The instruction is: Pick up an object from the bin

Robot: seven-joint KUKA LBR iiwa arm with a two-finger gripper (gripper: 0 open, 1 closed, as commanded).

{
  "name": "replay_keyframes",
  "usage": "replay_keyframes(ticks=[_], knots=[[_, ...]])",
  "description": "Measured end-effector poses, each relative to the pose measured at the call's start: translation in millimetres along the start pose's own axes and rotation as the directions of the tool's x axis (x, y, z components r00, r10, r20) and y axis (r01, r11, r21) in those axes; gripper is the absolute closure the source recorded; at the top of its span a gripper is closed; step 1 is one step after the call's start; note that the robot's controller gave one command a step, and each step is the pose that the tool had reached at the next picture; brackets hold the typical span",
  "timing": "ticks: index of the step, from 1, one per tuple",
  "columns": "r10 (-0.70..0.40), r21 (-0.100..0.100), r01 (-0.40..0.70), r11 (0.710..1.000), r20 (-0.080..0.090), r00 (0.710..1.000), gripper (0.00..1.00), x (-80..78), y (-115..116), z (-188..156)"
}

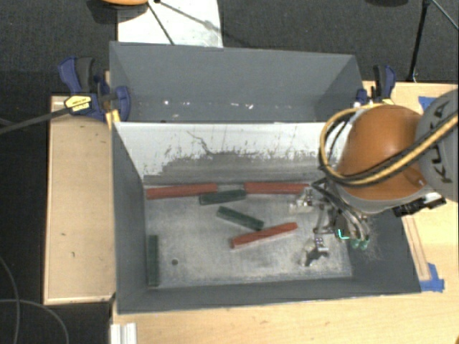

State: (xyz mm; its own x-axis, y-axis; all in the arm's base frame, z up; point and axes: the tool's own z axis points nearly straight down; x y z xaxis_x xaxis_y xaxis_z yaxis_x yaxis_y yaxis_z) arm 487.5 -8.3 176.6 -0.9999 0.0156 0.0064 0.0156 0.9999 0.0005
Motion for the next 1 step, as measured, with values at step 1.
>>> replay_keyframes(ticks=[1], knots=[[0.000,0.000,0.000,1.000,0.009,1.000,0.00,-1.8,0.0,-4.1]])
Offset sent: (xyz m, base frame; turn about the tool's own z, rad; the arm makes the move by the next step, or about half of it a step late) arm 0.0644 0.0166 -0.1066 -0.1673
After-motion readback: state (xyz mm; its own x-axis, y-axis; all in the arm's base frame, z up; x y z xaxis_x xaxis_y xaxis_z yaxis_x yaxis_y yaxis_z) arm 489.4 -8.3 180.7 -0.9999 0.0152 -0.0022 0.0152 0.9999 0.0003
